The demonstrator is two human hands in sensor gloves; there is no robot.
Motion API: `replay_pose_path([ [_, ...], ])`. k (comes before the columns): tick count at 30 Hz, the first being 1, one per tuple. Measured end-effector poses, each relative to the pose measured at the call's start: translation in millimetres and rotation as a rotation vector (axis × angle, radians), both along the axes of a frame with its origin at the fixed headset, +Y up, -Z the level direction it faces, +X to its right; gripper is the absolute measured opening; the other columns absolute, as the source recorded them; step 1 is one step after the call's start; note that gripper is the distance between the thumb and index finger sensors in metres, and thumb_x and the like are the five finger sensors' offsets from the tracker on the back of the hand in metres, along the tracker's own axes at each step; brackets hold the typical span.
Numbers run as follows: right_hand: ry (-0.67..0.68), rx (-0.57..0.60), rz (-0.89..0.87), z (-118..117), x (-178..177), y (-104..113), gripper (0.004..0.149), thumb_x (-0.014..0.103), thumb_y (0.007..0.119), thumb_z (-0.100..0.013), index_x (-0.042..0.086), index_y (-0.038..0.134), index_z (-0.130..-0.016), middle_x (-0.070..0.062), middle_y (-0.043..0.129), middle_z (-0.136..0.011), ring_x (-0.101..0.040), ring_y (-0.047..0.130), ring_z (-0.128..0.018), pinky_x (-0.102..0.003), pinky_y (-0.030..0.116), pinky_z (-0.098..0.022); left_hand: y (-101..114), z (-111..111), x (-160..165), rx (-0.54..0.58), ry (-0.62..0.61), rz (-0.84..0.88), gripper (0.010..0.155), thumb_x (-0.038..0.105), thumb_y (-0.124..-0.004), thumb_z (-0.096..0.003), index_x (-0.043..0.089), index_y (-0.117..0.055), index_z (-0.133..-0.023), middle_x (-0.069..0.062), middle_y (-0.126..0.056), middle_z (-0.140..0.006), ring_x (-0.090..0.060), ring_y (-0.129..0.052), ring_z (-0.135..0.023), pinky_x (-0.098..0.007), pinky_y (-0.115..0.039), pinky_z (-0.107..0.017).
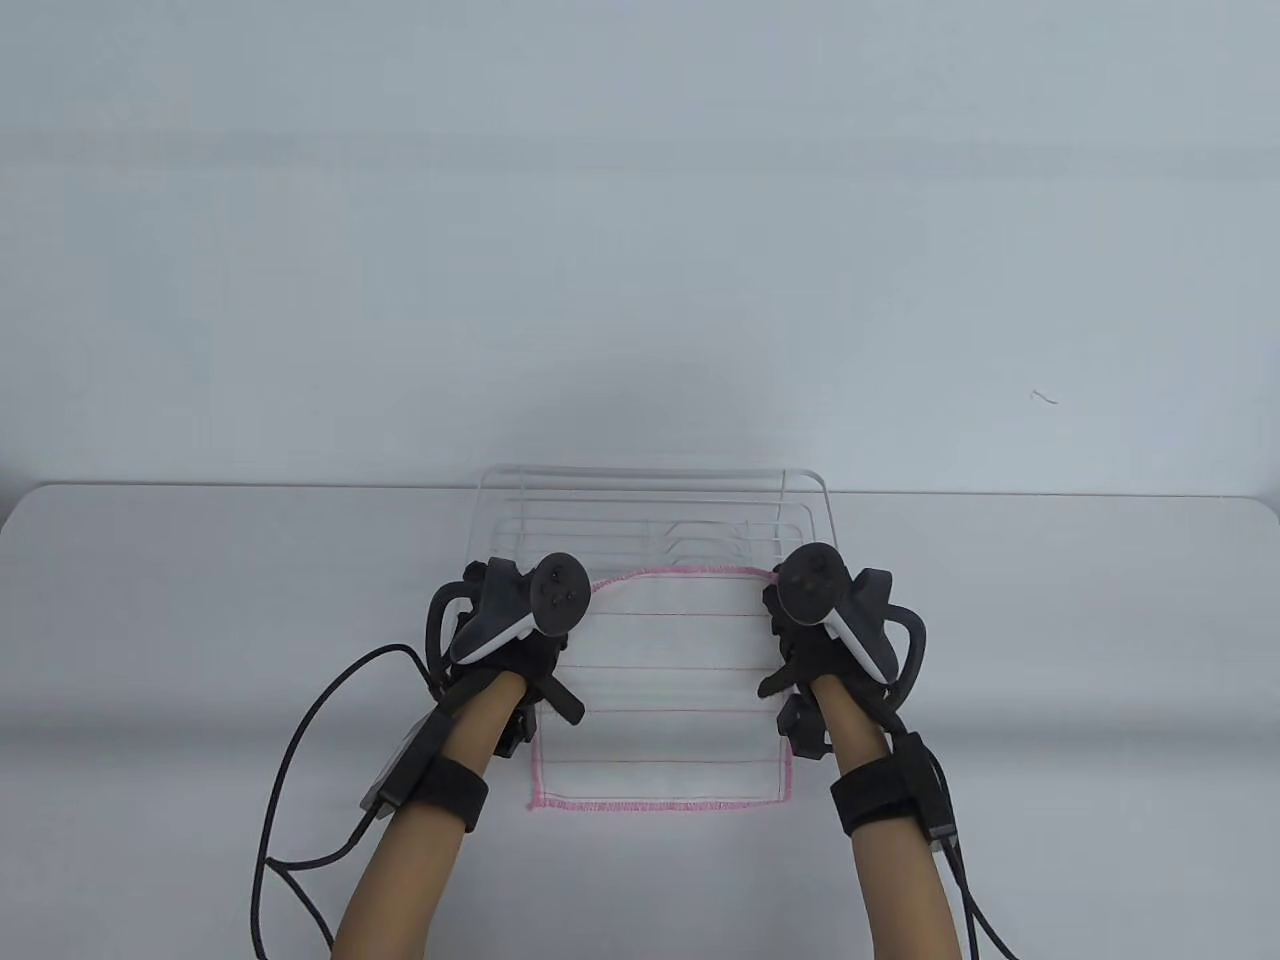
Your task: Drape dish cloth over dish rack edge
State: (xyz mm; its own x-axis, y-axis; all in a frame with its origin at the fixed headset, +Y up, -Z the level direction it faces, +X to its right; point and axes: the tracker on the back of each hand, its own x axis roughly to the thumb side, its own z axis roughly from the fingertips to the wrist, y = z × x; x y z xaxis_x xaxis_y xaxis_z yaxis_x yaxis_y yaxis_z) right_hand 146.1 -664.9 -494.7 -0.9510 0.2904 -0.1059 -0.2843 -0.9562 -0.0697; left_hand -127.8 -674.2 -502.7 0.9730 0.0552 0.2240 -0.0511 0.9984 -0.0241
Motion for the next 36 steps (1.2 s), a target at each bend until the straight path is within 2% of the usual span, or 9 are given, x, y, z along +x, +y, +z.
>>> replay_pose_path([
  [5, 0.009, -0.089, -0.013, -11.7, 3.4, -20.6, 0.037, 0.033, 0.072, -0.059, 0.015, 0.076, -0.091, -0.014, 0.09, -0.081, -0.029, 0.095, -0.062, -0.047, 0.074, -0.051, -16.8, -11.6, 2.2, -0.06, 0.021, -0.003, 0.045, 0.027, -0.067, -0.0577, 0.009, -0.072, -0.098, -0.019, -0.094, -0.083, -0.043, -0.09, -0.079, -0.074, -0.043, -0.067],
  [7, 0.032, -0.109, -0.035, -10.1, 6.9, -22.7, 0.045, 0.035, 0.069, -0.061, 0.012, 0.067, -0.101, -0.019, 0.081, -0.095, -0.04, 0.089, -0.076, -0.05, 0.071, -0.059, -15.4, -9.4, 1.5, -0.035, 0.01, -0.021, 0.053, 0.033, -0.064, -0.0589, 0.007, -0.062, -0.105, -0.022, -0.083, -0.096, -0.048, -0.077, -0.091, -0.075, -0.037, -0.067],
  [8, 0.033, -0.098, -0.048, -8.8, 8.0, -22.0, 0.049, 0.036, 0.066, -0.062, 0.011, 0.062, -0.104, -0.02, 0.075, -0.101, -0.044, 0.084, -0.083, -0.042, 0.067, -0.067, -14.5, -8.1, 0.7, -0.023, 0.007, -0.01, 0.056, 0.034, -0.063, -0.0592, 0.006, -0.057, -0.108, -0.024, -0.077, -0.101, -0.05, -0.07, -0.096, -0.077, -0.034, -0.066],
  [11, 0.056, -0.028, -0.156, 3.6, 10.8, -9.7, 0.056, 0.038, 0.061, -0.063, 0.01, 0.048, -0.11, -0.019, 0.054, -0.113, -0.038, 0.062, -0.103, -0.06, 0.047, -0.074, 1.0, 3.9, -4.4, 0.065, -0.002, 0.114, 0.06, 0.036, -0.059, -0.0606, 0.004, -0.049, -0.111, -0.029, -0.061, -0.11, -0.056, -0.05, -0.103, -0.079, -0.028, -0.064],
  [15, 0.134, 0.076, -0.139, 36.5, 4.9, 18.9, 0.056, 0.037, 0.059, -0.064, 0.013, 0.045, -0.111, -0.016, 0.045, -0.118, -0.041, 0.045, -0.111, -0.067, 0.035, -0.074, 30.7, 33.8, -7.8, 0.137, -0.054, 0.211, 0.06, 0.035, -0.058, -0.0611, 0.005, -0.049, -0.111, -0.03, -0.056, -0.112, -0.057, -0.045, -0.105, -0.079, -0.026, -0.063],
  [17, 0.203, 0.118, -0.135, 63.6, -0.7, 33.2, 0.054, 0.037, 0.058, -0.064, 0.014, 0.046, -0.111, -0.015, 0.044, -0.119, -0.041, 0.04, -0.112, -0.068, 0.032, -0.074, 44.6, 56.9, -7.5, 0.183, -0.1, 0.249, 0.059, 0.035, -0.058, -0.0613, 0.005, -0.049, -0.111, -0.029, -0.055, -0.113, -0.057, -0.044, -0.105, -0.079, -0.026, -0.063],
  [23, 0.288, 0.186, -0.062, 133.4, -8.4, 48.0, 0.051, 0.036, 0.057, -0.065, 0.016, 0.05, -0.111, -0.014, 0.039, -0.121, -0.04, 0.032, -0.115, -0.07, 0.026, -0.073, 63.8, 127.1, -2.0, 0.228, -0.219, 0.326, 0.059, 0.035, -0.057, -0.0621, 0.005, -0.049, -0.112, -0.03, -0.05, -0.115, -0.058, -0.038, -0.107, -0.079, -0.023, -0.063],
  [28, 0.303, 0.201, -0.035, 182.1, -9.3, 39.0, 0.05, 0.036, 0.057, -0.065, 0.017, 0.051, -0.111, -0.014, 0.037, -0.122, -0.04, 0.029, -0.115, -0.07, 0.022, -0.073, 56.0, 175.5, 1.1, 0.236, -0.285, 0.351, 0.059, 0.035, -0.056, -0.0626, 0.006, -0.049, -0.113, -0.031, -0.048, -0.116, -0.058, -0.037, -0.107, -0.08, -0.023, -0.062],
  [36, 0.299, 0.231, -0.059, 212.2, -13.3, 15.2, 0.051, 0.037, 0.057, -0.065, 0.016, 0.052, -0.11, -0.015, 0.039, -0.121, -0.04, 0.032, -0.115, -0.071, 0.024, -0.072, 22.8, 207.7, 0.7, 0.245, -0.275, 0.355, 0.058, 0.036, -0.056, -0.0629, 0.006, -0.05, -0.113, -0.031, -0.049, -0.115, -0.059, -0.037, -0.106, -0.08, -0.023, -0.062],
])
